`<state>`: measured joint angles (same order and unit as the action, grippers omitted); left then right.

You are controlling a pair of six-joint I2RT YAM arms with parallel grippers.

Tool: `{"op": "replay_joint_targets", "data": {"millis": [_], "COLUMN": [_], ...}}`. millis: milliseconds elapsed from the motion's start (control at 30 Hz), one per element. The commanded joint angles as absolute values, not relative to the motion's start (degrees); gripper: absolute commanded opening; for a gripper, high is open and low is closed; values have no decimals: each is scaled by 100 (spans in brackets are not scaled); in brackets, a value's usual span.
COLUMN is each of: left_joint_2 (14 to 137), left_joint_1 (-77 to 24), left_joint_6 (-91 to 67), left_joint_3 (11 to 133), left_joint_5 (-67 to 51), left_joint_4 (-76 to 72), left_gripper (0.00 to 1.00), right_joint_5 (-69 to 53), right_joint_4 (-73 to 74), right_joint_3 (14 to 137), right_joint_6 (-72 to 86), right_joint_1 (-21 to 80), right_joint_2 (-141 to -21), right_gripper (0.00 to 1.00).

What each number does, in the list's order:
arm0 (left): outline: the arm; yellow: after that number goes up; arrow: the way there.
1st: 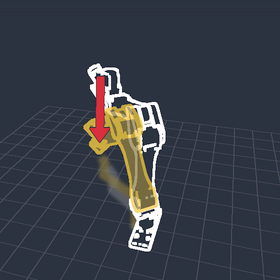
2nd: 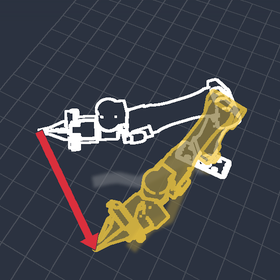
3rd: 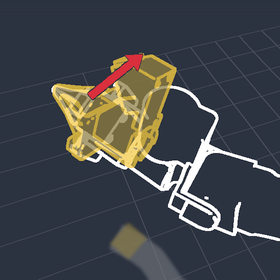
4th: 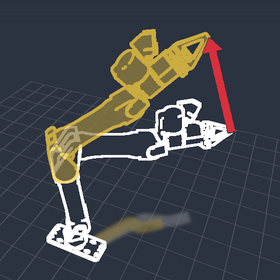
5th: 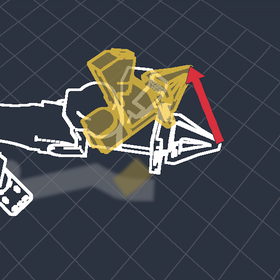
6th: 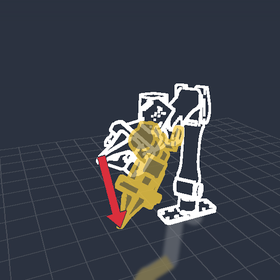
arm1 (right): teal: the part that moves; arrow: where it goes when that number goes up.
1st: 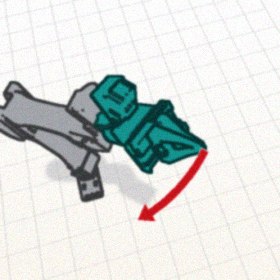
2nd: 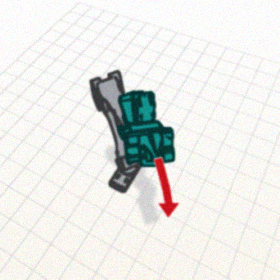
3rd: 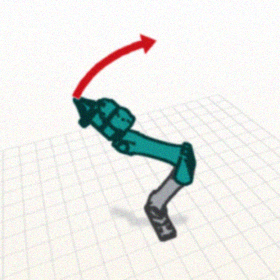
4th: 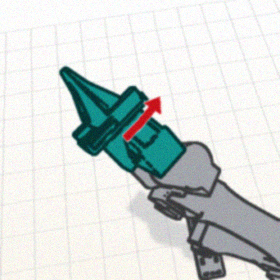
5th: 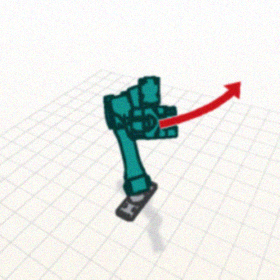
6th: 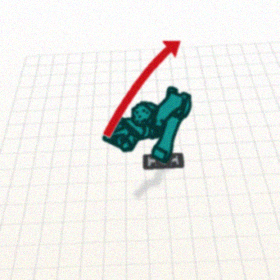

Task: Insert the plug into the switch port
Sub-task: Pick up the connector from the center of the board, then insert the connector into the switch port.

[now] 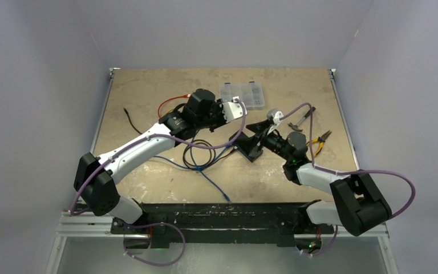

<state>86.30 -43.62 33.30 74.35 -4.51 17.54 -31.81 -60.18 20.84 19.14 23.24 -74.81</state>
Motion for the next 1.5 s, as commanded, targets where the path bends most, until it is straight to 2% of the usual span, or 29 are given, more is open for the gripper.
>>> {"op": "replay_joint_targets", "data": {"millis": [0, 133, 333, 800, 1100, 1467], "left_joint_2": [8532, 8542, 8534, 8956, 9457, 9875], "left_joint_1": [-4369, -4375, -4372, -4473, -4697, -4689], "left_joint_6": [1576, 785, -41, -1034, -1100, -1664], "left_joint_3": [7341, 7040, 6286, 4855, 4912, 4887], "left_joint_5": [-620, -720, -1100, -1378, -1234, -1176], "left_joint_4": [1515, 1347, 515, -1254, -1310, -1442], "left_gripper": [0, 0, 0, 0, 0, 0], "right_joint_5": [-1826, -1022, -1007, -663, -1278, -2537], "right_joint_4": [-5033, -3952, -3292, -2751, -2435, -2899], "right_joint_3": [2255, 2598, 3008, 3382, 3771, 3913], "right_joint_6": [1990, 2205, 2321, 2467, 2289, 2326], "right_joint_1": [2308, 2247, 2206, 2135, 2124, 2135], "right_joint_2": [-7220, -7332, -7841, -8554, -9231, -9753], "right_gripper": [99, 99, 99, 99, 99, 96]}}
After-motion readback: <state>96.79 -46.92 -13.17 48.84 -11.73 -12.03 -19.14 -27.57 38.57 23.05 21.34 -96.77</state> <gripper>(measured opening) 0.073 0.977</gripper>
